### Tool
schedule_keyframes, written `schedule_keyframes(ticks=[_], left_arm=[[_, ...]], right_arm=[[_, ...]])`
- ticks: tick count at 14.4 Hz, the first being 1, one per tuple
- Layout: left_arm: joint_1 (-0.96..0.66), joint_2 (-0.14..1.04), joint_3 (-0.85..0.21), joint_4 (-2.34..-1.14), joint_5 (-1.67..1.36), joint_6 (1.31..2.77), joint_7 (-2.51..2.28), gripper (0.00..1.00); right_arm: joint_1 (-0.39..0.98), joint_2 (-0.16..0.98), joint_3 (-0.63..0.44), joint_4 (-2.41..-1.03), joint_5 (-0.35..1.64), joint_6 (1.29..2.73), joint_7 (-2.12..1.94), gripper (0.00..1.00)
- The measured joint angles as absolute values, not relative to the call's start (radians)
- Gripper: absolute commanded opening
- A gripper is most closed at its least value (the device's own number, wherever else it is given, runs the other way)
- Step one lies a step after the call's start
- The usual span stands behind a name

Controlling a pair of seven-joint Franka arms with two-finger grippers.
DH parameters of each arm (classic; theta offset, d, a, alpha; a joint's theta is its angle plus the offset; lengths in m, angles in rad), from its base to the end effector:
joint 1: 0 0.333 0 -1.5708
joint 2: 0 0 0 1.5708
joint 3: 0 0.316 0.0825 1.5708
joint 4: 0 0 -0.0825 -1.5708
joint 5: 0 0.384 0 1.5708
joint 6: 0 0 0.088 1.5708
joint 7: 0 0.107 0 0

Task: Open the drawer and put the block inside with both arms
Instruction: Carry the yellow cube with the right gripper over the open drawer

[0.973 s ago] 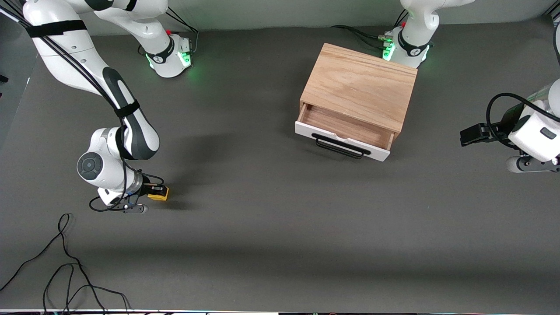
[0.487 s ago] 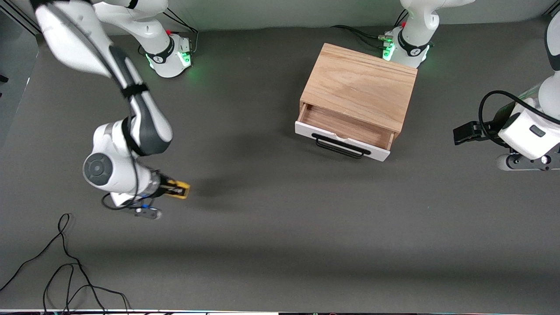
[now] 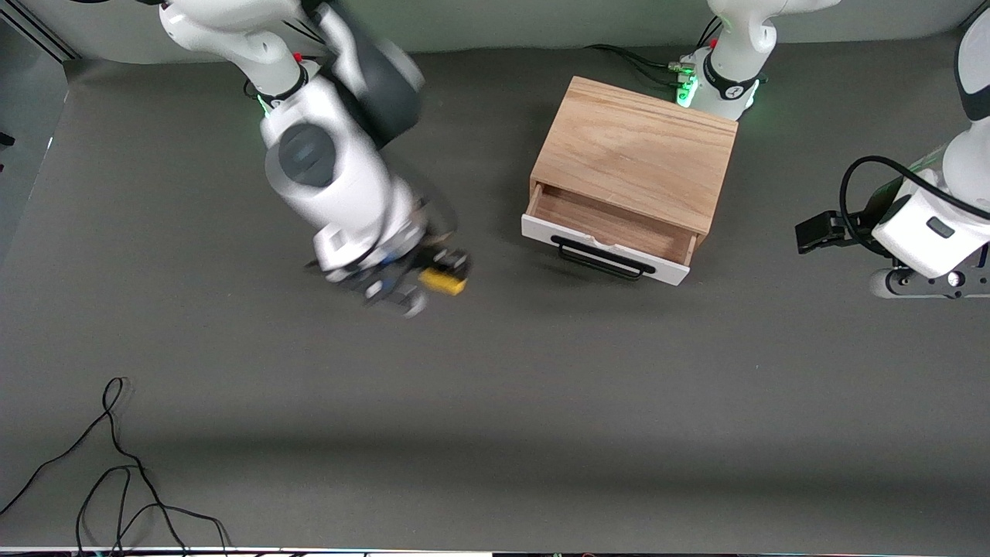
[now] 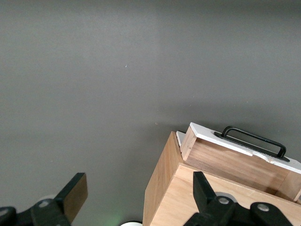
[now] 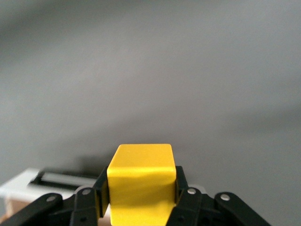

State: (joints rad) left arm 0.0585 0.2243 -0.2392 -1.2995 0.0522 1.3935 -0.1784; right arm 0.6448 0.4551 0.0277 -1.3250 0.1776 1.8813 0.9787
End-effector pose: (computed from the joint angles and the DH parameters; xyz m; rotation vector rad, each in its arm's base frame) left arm 0.5965 -0.0842 0.6088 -3.1147 -0.0097 0.1909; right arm 0.5451 0.4461 0.4853 -2.8948 0.5200 0.0981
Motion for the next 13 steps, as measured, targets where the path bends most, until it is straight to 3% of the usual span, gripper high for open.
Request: schedule_keyframes(ticks=[3, 7, 13], left_arm=[[0.059, 0.152, -0.237, -1.395, 0.053, 1.44, -0.178, 1.0], [0.059, 0.041, -0.237, -1.552, 0.052, 1.512, -0.177, 1.0], [0.059, 0.031, -0.234, -1.589, 0.052, 1.524, -0.176, 1.0]], right_arm=[[0.787, 0.508, 0.023, -1.257, 0.145, 1.883, 1.079, 0.18], [0.875, 0.59, 0.02, -1.212, 0.136, 1.922, 1.142, 0.19], [0.941, 0.698, 0.021, -1.196, 0.107, 1.989, 1.223, 0.21]])
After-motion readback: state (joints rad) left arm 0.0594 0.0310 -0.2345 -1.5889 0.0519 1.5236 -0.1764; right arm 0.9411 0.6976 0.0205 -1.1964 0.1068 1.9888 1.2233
